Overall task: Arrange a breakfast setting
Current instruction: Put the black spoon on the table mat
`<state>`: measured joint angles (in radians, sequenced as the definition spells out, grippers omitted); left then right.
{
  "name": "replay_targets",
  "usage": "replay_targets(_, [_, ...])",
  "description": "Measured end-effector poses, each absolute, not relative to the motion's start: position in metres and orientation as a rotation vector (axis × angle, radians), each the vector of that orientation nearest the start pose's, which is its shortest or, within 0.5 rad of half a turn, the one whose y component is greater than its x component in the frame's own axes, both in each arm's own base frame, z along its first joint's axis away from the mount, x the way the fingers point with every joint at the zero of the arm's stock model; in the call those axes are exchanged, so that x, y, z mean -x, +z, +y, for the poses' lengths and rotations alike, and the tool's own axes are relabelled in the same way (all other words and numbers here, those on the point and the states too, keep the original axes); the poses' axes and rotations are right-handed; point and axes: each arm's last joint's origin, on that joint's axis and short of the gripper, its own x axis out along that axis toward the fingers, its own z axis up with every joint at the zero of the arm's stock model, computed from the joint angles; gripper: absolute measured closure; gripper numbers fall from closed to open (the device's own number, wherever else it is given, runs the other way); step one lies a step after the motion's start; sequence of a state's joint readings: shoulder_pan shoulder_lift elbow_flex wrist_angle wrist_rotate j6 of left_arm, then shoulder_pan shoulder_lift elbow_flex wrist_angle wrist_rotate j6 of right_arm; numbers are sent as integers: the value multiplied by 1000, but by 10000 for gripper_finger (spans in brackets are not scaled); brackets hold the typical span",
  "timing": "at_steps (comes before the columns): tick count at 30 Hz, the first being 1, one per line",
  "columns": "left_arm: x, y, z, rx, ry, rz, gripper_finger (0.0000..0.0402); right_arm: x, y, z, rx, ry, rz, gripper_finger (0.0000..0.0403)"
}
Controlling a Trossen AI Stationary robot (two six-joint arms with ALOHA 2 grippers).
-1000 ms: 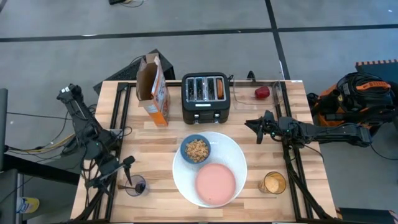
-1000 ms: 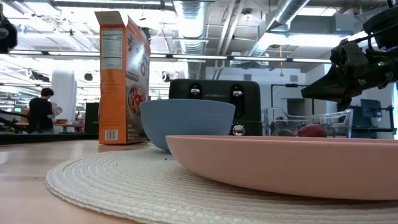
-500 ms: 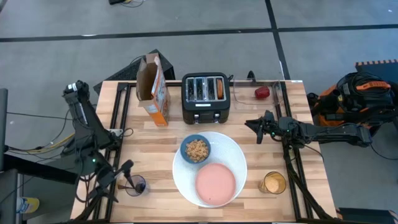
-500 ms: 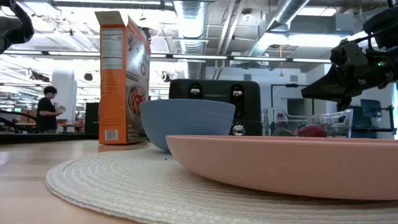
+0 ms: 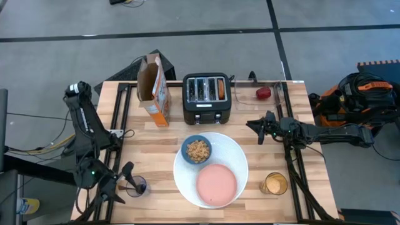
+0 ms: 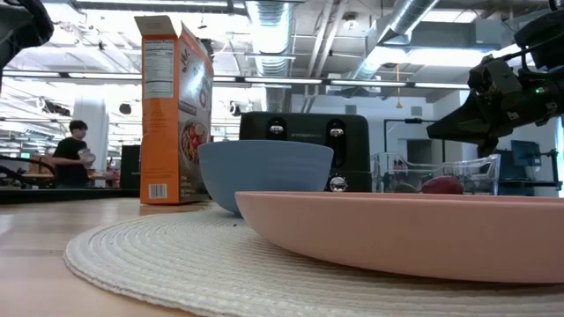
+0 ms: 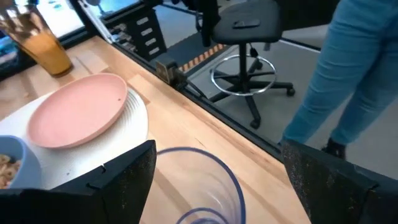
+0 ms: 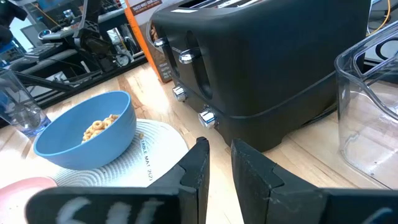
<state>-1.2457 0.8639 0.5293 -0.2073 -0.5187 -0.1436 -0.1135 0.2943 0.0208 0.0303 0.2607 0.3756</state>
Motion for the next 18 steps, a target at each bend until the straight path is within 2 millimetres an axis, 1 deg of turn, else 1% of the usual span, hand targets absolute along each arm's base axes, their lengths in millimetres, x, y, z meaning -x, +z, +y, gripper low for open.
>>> replay_targets(11, [-71,231,-166,-262,-686,422,125,-111,149,-20,-351,-414,171,312])
replay_targets(14, [-70,231,-167,-259,-702,428,149,-111,149,-20,-351,-414,171,312])
replay_targets(18, [-70,232,-167,-268,-717,419,194,-111,149,-20,-351,-414,171,312])
